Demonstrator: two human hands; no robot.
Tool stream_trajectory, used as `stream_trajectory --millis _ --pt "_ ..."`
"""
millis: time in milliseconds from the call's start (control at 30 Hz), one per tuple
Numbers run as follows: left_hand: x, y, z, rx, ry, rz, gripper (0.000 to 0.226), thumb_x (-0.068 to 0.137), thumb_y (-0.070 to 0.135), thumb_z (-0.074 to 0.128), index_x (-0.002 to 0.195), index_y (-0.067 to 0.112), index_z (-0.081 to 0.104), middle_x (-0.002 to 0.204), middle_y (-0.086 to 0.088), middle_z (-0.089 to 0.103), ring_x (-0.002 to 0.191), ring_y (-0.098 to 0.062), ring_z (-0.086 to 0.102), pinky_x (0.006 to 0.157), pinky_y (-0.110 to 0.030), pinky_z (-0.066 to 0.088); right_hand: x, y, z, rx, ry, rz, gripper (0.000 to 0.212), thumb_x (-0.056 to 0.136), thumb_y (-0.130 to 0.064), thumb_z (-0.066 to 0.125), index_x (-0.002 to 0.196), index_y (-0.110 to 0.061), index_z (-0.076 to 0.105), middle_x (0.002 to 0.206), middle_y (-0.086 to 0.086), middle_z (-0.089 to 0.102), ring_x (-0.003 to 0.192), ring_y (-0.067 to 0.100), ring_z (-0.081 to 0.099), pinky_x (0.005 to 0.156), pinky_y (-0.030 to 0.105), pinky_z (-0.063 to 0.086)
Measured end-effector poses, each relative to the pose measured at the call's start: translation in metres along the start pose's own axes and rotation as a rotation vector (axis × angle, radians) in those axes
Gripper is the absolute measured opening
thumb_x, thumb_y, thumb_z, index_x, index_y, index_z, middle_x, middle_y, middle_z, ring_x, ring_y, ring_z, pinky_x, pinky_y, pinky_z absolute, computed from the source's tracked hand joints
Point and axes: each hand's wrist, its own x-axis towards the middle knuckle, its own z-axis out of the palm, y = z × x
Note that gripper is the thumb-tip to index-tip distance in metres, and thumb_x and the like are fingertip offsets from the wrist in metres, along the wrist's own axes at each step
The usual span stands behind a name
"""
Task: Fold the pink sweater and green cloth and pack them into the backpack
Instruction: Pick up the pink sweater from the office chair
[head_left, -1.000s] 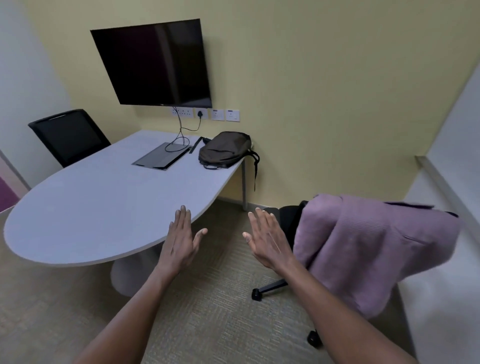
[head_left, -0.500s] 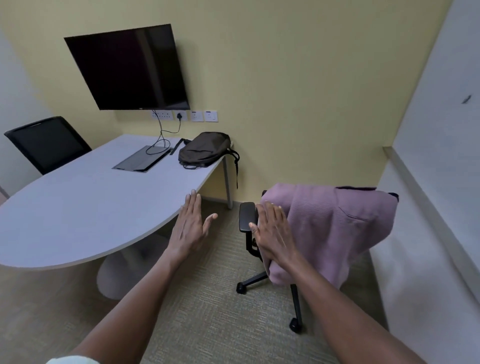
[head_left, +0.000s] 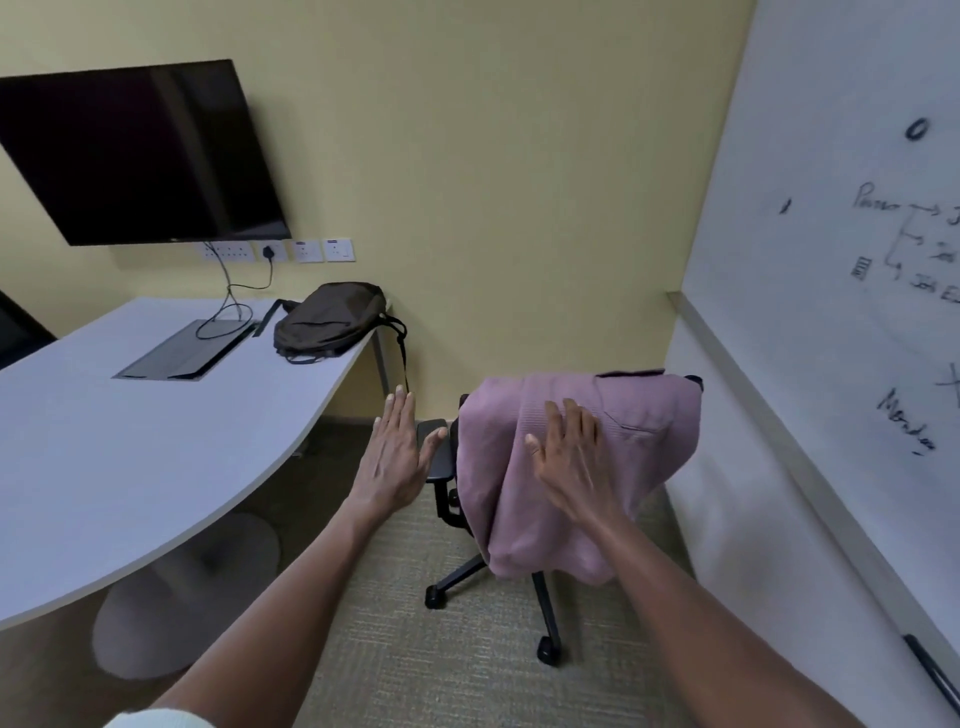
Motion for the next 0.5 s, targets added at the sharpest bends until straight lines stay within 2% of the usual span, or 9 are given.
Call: stream_trajectory --millis 100,167,267,367,500 --pt "0.012 0.016 0.001 -0.047 -0.027 0.018 0.081 0.1 0.061 0.026 0.157 0.007 0.007 0.166 -0.008 -0.003 0.152 -0.017 -0.006 0.125 -0.043 0.007 0.001 0.015 -0.004 0.024 0.012 0.089 0.056 0.099 -0.043 0.043 0.142 -0.007 0.041 0.143 0.022 0.043 0.127 0.04 0.045 0.104 0.052 0.04" --pt "0.017 0.03 0.003 -0.065 -0.052 0.033 0.082 0.099 0.061 0.027 0.155 0.002 0.014 0.165 -0.012 0.0 0.153 -0.021 -0.003 0.125 -0.039 0.005 0.001 0.027 -0.006 0.029 0.022 0.139 0.056 0.099 -0.043 0.044 0.142 -0.007 0.041 0.144 0.022 0.042 0.129 0.04 0.043 0.105 0.053 0.039" --pt "0.022 0.049 0.01 -0.077 -0.117 0.055 0.088 0.097 0.065 0.023 0.157 0.002 0.006 0.165 -0.015 0.0 0.153 -0.023 -0.003 0.124 -0.035 0.001 0.003 0.046 -0.006 0.023 0.012 0.201 0.055 0.098 -0.044 0.043 0.14 -0.007 0.041 0.143 0.023 0.042 0.127 0.041 0.041 0.102 0.056 0.038" --pt "0.03 0.068 0.019 -0.061 -0.151 0.056 0.086 0.099 0.062 0.028 0.157 0.003 0.005 0.165 -0.017 0.001 0.153 -0.027 -0.003 0.123 -0.037 0.001 0.008 0.063 -0.005 0.011 -0.014 0.25 0.056 0.098 -0.043 0.043 0.141 -0.006 0.04 0.144 0.026 0.04 0.128 0.044 0.039 0.105 0.056 0.035" --pt "0.042 0.086 0.025 -0.075 -0.16 0.035 0.085 0.1 0.059 0.03 0.155 -0.002 0.008 0.163 -0.022 0.01 0.152 -0.033 0.003 0.123 -0.04 0.003 0.016 0.082 -0.009 0.096 -0.057 0.381 0.065 0.097 -0.041 0.047 0.149 -0.006 0.028 0.153 0.03 0.025 0.139 0.047 0.026 0.112 0.056 0.028"
